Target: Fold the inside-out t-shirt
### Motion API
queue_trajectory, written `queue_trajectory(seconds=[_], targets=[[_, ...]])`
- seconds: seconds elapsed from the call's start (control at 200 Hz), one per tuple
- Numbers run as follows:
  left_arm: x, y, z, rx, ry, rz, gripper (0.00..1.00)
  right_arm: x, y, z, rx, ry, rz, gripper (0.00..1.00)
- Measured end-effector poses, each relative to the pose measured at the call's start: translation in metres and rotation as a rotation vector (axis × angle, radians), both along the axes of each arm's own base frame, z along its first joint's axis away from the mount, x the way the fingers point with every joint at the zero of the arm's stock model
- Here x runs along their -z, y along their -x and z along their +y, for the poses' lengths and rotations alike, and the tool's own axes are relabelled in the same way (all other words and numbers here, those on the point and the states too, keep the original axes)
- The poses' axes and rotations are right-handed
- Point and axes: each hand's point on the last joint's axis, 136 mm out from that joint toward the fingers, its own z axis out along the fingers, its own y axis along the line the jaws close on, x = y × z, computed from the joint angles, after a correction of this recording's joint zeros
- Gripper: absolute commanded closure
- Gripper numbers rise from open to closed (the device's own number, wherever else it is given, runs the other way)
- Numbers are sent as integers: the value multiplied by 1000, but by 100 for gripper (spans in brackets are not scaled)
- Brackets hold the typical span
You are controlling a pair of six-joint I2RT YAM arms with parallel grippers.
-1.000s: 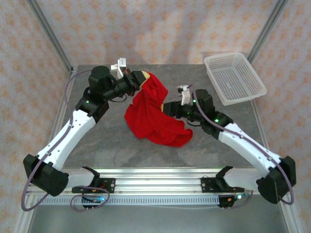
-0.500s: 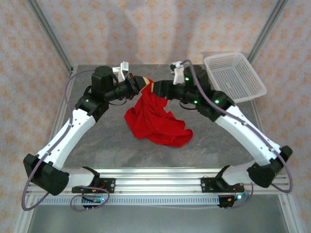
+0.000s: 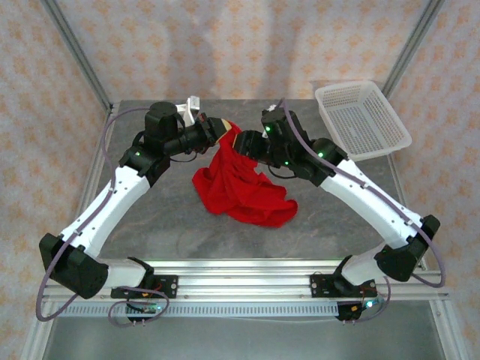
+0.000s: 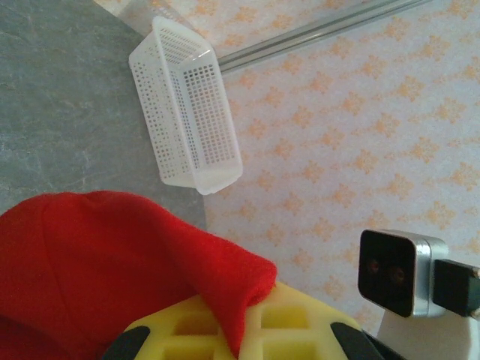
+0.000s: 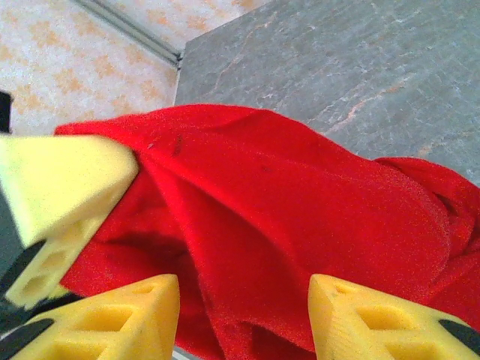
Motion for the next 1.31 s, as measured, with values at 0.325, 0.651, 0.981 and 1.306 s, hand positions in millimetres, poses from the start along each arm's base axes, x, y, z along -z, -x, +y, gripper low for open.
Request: queue_trajectory(seconds=[0.325, 0.651, 0.981, 1.306], targets=[[0, 0, 0, 4, -9, -11, 100, 19, -15, 5, 77, 62, 98, 55], [7, 2, 1, 12, -40, -5, 100, 42, -21, -25, 215, 62, 275, 96], [15, 6, -1, 30, -72, 5, 100, 45, -13, -25, 196, -97, 380, 100], [98, 0, 21, -41, -273, 153, 88, -28, 3, -9, -36, -259, 134, 100]])
